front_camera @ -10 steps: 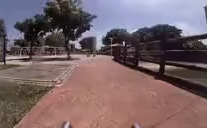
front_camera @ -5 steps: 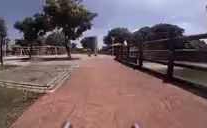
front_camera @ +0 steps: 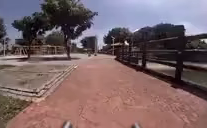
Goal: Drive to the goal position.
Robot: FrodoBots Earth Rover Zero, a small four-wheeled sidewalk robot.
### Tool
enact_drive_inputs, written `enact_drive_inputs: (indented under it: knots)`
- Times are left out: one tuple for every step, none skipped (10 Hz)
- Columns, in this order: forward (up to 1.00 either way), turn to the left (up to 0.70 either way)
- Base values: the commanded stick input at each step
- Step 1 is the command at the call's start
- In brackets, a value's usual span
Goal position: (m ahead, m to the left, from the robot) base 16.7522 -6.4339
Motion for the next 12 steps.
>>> enact_drive_inputs:
  knots:
    - [0.7, 0.0]
    - [0.7, 0.0]
    - [0.7, 0.0]
    - [0.7, 0.0]
    - [0.7, 0.0]
    - [0.7, 0.0]
    - [0.7, 0.0]
    - [0.7, 0.0]
    - [0.7, 0.0]
    - [0.7, 0.0]
    - [0.7, 0.0]
    - [0.7, 0.0]
